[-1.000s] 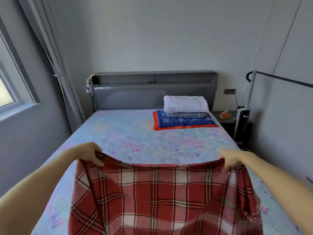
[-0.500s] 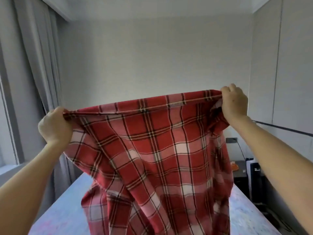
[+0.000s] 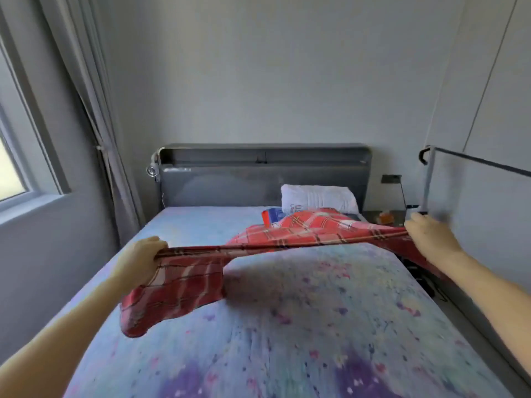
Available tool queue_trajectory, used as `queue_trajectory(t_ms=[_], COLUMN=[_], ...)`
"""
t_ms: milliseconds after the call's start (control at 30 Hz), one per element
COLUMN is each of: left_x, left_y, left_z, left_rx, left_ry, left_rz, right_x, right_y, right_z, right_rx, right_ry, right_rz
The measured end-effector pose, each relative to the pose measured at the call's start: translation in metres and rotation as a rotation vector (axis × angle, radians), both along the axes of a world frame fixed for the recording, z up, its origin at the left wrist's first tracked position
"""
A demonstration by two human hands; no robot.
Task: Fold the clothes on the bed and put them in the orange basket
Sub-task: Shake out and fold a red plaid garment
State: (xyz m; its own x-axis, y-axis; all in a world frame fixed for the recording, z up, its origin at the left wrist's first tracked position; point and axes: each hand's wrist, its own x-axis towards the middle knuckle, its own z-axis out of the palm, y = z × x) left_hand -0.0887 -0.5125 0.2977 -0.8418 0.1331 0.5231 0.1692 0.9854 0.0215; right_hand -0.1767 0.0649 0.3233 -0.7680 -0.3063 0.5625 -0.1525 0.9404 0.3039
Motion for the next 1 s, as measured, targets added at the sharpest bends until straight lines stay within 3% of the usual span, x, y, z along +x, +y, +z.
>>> queue_trajectory(t_ms=[67,200,367,467,667,833,1000], left_x=[0.028,0.092,0.144,0.179,0.205,0.230,0.246], left_y=[0.010,0.040,0.073,0.095,0.113,0.137,0.122], left_z=[-0.043,-0.121,-0.183,-0.208,-0.230,-0.237,-0.243], left_rx=[-0.002,-0.094,-0.180,-0.269,-0.142,-0.195,-0.037], left_ry=[-0.229,-0.587,-0.871,-1.065,-1.112,-1.231,-1.188], left_rz=[0.088,0.107,0.044,0.020,0.007,0.069,0.223], right_x=[0.029,0.097,0.172,0.215,0.255,0.266,0.251], right_y=[0.008,0.029,0.047,0.060,0.057,0.036,-0.013], right_z=[-0.053,-0.155,-0.230,-0.252,-0.272,-0.288,-0.297], right_rx=[0.093,-0.040,0.100,0.276,0.375,0.513,0.393], right_ry=[-0.246,-0.642,-0.873,-0.880,-1.029,-1.224,-1.197], right_rz=[-0.098,-0.205,-0.285,-0.226,-0.249,-0.243,-0.110])
